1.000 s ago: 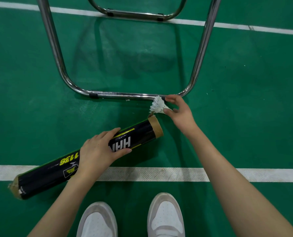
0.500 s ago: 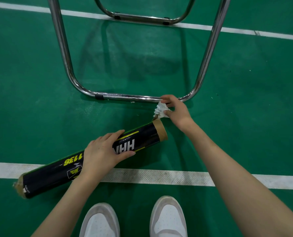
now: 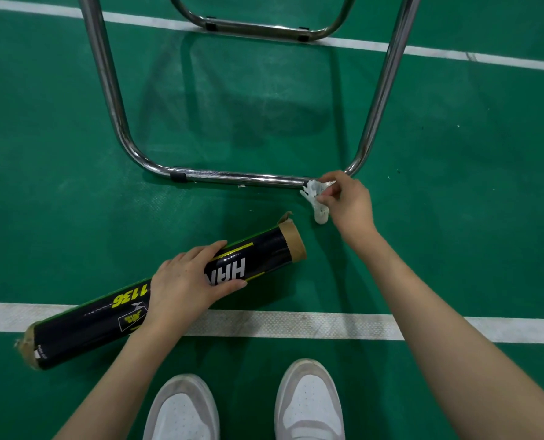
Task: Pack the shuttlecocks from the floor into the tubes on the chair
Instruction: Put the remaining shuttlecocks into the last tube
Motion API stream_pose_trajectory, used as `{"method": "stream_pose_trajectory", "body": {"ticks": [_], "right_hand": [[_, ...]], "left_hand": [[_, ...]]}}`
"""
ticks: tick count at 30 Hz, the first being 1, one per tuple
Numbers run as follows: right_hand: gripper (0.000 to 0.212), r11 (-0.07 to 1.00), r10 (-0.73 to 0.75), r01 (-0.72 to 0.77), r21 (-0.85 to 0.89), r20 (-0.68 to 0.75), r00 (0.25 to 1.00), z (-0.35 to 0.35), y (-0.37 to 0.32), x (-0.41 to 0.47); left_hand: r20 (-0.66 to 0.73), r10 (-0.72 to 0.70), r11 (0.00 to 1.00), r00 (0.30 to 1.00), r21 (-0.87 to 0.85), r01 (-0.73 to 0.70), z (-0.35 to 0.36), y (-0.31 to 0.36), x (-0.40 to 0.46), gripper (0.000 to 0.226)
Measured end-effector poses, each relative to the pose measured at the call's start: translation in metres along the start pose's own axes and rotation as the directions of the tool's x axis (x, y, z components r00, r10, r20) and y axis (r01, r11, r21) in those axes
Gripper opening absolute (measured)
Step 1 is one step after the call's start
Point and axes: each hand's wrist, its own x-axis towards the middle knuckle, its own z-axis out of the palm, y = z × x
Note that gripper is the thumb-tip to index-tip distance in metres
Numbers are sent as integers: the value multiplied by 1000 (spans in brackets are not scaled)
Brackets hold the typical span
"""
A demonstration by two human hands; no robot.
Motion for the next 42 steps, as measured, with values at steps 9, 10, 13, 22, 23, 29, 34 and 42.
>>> {"method": "stream_pose_trajectory", "body": {"ticks": [9,10,13,22,23,29,34,42], "right_hand": [[21,988,-47,68,142,-143,989,-18,-3,-33],[22,978,-25,57,201,-157,987,-19,-5,-37],[23,934,18,50,353,-186,982,-21,-12,-47],[23,809,114,-26,587,-114,987,-6,-18,-73],[22,790,117,-26,613,-109,987,-4,-21,-76],[18,759,93,-41,650,-45,995,6,-26,-87],[31,754,77,-69,653,18,997,4,-22,-90],[49,830,71,-80,552,38,997,12,-21,-97]], "left_hand": [[-32,1,1000,999,18,-1,3,0,-1,94],[-30,5,1000,1000,20,-5,3,0,-2,93],[1,8,1000,1000,10,-8,1,3,-4,89],[-69,15,997,997,-70,-20,-4,17,-4,77],[-74,19,997,997,-69,-24,-4,17,-4,79],[-104,32,996,994,-83,-41,-4,16,-5,76],[-109,28,995,994,-95,-39,-5,17,-5,75],[-150,60,995,987,-68,-71,-4,14,-6,79]]}}
